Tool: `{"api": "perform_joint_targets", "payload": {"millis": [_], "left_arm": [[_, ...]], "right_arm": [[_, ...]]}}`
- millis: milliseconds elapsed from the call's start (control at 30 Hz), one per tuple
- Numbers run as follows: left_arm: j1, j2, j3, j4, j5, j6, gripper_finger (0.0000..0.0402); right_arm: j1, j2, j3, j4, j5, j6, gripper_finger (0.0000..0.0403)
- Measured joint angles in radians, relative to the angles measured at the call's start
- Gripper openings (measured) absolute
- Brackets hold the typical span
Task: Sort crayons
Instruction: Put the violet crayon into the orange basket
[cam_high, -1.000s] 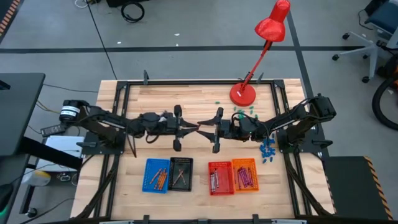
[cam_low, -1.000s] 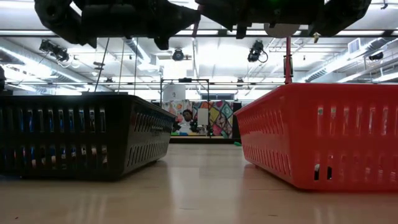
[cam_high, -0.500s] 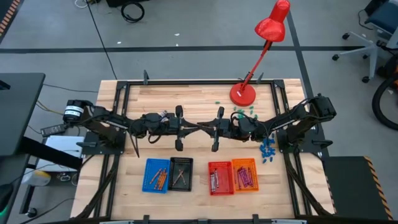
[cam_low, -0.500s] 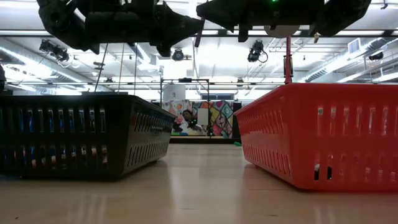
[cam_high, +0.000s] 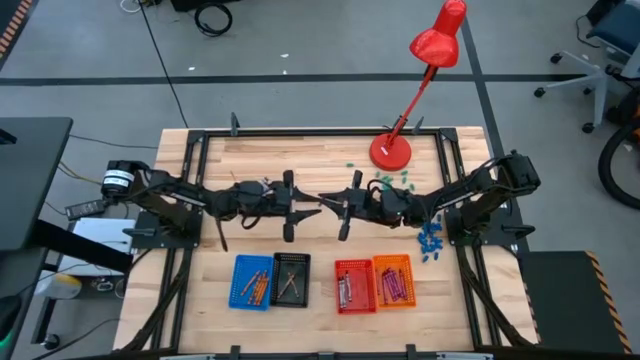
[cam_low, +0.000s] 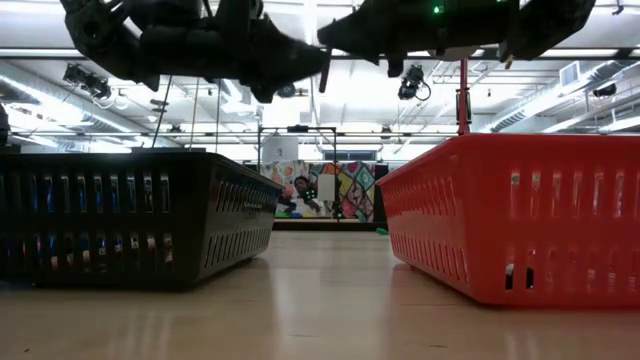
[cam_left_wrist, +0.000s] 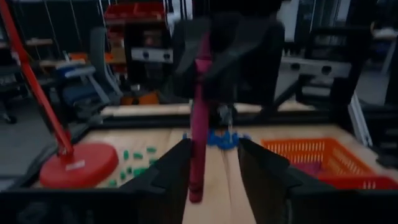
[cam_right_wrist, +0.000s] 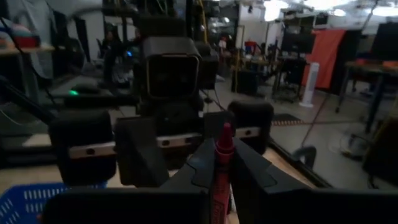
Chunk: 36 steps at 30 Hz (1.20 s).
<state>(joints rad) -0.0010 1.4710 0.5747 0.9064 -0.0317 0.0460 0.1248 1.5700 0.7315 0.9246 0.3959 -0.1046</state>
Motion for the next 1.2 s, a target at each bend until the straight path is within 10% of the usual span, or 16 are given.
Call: {"api": "perform_joint_targets", "payload": {"millis": [667,1200], "left_arm": [[0.0,-0.009,0.001,-0.469,-0.043,-0.019,0.0157],[0.005,-0.008,0.0,-0.483,-0.214,0.088,0.0157]], "right_arm": [[0.102,-0.001,0.0,-0.425,-0.053,0.656,0.0042],[0.274,-0.079,0.0,-0.817,-0.184,1.276,0.0043]]}}
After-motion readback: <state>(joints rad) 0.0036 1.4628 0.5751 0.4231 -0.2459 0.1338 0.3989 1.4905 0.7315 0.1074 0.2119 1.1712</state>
